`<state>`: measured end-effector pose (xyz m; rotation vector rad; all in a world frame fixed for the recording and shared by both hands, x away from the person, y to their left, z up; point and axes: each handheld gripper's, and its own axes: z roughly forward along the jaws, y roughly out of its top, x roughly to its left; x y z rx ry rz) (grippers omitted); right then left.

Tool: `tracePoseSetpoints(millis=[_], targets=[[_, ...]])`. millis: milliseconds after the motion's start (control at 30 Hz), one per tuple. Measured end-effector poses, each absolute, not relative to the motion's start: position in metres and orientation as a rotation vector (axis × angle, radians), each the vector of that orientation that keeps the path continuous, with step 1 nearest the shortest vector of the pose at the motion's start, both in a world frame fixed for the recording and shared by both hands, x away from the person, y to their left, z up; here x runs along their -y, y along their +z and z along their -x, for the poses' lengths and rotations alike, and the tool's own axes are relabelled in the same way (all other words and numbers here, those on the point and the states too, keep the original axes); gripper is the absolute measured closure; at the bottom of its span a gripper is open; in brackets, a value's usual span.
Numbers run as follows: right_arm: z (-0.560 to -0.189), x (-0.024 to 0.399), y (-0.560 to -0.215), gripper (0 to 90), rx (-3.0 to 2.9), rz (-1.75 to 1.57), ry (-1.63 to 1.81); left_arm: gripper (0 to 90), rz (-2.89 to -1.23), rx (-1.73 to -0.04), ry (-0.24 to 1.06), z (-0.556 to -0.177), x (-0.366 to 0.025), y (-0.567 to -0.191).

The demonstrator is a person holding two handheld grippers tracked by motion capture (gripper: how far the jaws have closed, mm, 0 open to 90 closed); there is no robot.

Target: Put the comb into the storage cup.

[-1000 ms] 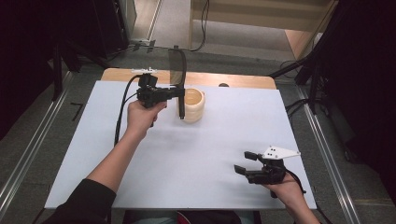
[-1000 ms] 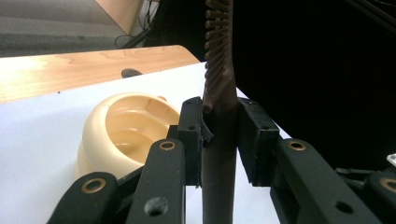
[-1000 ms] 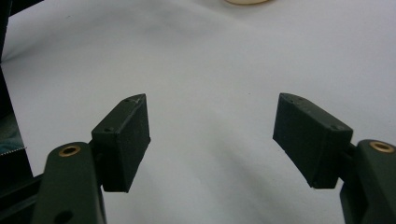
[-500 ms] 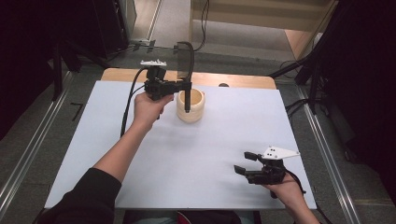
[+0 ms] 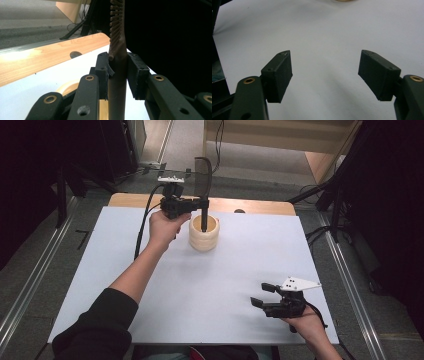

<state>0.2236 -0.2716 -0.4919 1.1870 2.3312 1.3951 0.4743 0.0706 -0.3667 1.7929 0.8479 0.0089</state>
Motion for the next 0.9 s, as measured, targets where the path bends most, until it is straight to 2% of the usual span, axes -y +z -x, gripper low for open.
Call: tracePoseSetpoints(millis=[500,900], targets=[[-0.224,0.273,-0.491,25.3,-2.326,-1.184,1.404,73.2,-1.770,-0.862,0.118,-0.491,-0.066,-0.378],[-0.225,0.273,-0.492,25.3,-2.328,-1.177,1.398,73.2,-1.754,-0.882,0.141,-0.500,-0.062,-0.391]])
